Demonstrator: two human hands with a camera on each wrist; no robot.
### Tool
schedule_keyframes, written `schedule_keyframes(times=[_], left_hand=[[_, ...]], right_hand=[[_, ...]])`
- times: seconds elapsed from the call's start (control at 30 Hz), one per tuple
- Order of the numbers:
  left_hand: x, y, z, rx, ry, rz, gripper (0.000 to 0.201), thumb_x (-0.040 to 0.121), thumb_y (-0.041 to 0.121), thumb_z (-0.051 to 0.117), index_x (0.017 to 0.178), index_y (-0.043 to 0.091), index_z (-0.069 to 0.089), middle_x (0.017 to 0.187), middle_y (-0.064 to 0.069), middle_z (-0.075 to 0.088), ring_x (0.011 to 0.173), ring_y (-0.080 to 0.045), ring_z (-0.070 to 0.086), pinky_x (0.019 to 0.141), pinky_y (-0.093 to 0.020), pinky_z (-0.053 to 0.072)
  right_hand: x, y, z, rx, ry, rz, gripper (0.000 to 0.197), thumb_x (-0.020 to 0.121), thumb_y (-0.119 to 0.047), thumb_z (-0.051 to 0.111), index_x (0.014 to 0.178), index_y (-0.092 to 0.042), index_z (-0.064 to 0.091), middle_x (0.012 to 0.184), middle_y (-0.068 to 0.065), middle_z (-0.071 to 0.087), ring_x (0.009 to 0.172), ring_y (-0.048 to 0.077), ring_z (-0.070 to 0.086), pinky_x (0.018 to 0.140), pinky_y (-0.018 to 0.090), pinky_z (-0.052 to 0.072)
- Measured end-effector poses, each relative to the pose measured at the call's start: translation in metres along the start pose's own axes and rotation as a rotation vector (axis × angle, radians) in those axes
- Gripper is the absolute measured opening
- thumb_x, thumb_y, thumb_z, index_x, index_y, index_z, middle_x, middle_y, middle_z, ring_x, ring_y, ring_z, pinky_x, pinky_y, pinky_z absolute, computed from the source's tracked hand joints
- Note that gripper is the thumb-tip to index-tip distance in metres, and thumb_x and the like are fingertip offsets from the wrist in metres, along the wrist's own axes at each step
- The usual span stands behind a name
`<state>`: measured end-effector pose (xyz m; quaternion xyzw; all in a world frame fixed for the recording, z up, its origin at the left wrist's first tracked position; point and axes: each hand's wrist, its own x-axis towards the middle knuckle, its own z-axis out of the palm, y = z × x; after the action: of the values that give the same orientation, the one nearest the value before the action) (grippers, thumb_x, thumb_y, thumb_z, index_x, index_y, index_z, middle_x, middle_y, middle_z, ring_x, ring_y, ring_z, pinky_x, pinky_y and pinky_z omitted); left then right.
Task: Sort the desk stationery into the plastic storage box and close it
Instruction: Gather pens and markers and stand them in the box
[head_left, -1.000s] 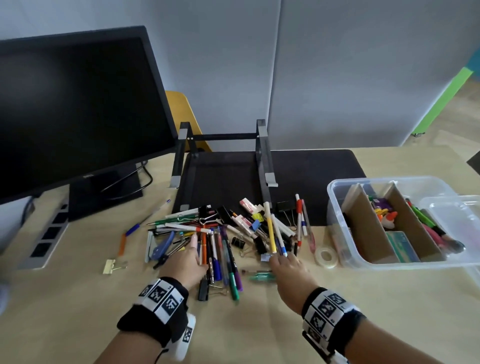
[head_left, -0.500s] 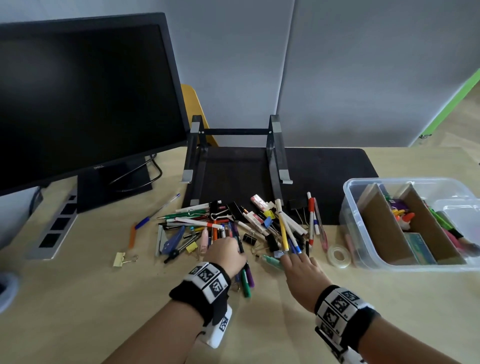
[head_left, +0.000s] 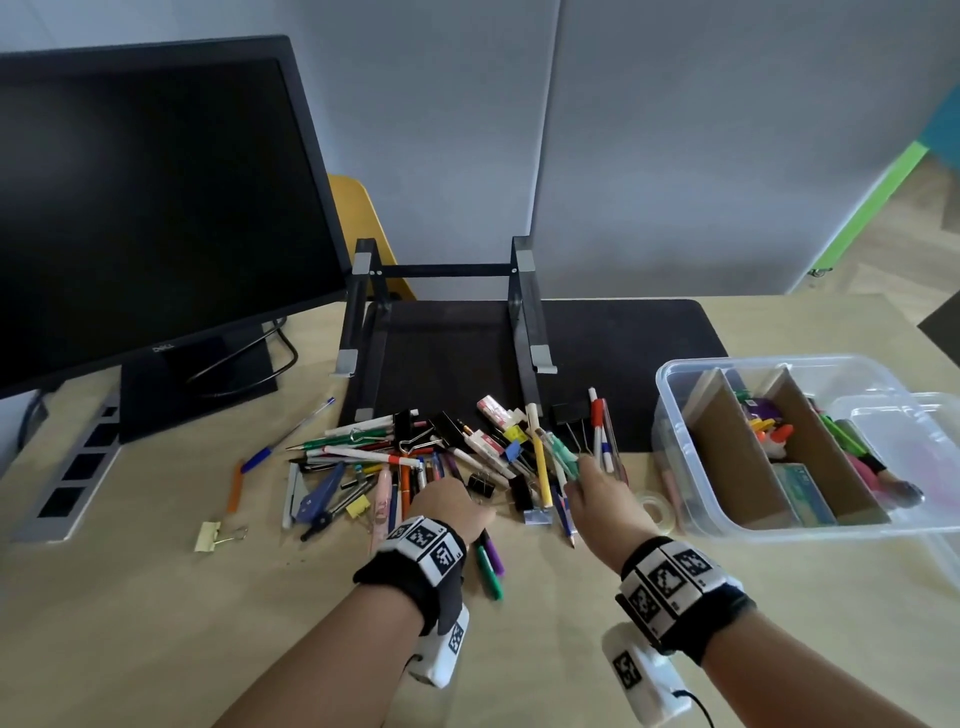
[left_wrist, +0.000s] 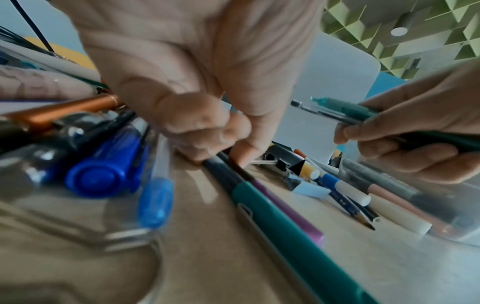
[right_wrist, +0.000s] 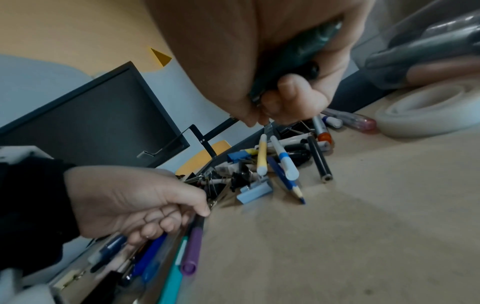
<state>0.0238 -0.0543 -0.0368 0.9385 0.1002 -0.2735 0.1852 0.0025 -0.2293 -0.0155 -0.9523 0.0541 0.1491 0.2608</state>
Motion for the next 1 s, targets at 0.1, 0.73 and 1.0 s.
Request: schedule_keyframes(times=[0.1,0.73,1.0], left_hand=[[0.0,0.007,-0.003,0.065,0.009,-0.017,0.032,0.082,0.034,0.057,0.06,0.014,0.046,0.067,-0.002,0.053,0.073,-0.023,0.055,0.063,-0.027,0.039],[-0.008,0.023,-0.01,0.085,0.031,-0.055,0.036,0.098,0.025,0.035,0.102,0.004,0.063,0.105,-0.016,0.064,0.101,-0.03,0.061,0.084,-0.036,0.046],[-0.054,0.07,-0.037,-0.376,0.04,0.295,0.027,0.1,0.037,0.037,0.085,0.018,0.049,0.062,-0.001,0.046,0.049,-0.015,0.046,0.05,-0.028,0.037]], right_hand=[[-0.001,-0.004,-0.008,0.03,-0.004,-0.011,0.007,0.098,-0.02,0.036,0.095,-0.014,0.039,0.075,0.0,0.054,0.064,0.018,0.054,0.053,0.028,0.043],[-0.013,0.023,-0.111,0.383,0.245,0.052,0.014,0.091,-0.005,0.039,0.104,-0.008,0.038,0.092,0.014,0.056,0.071,0.022,0.053,0.06,0.03,0.04],[-0.008,0.076,-0.123,0.191,0.101,0.133,0.045,0.088,0.0,0.044,0.131,-0.01,0.038,0.098,0.01,0.055,0.085,0.026,0.055,0.069,0.031,0.046]])
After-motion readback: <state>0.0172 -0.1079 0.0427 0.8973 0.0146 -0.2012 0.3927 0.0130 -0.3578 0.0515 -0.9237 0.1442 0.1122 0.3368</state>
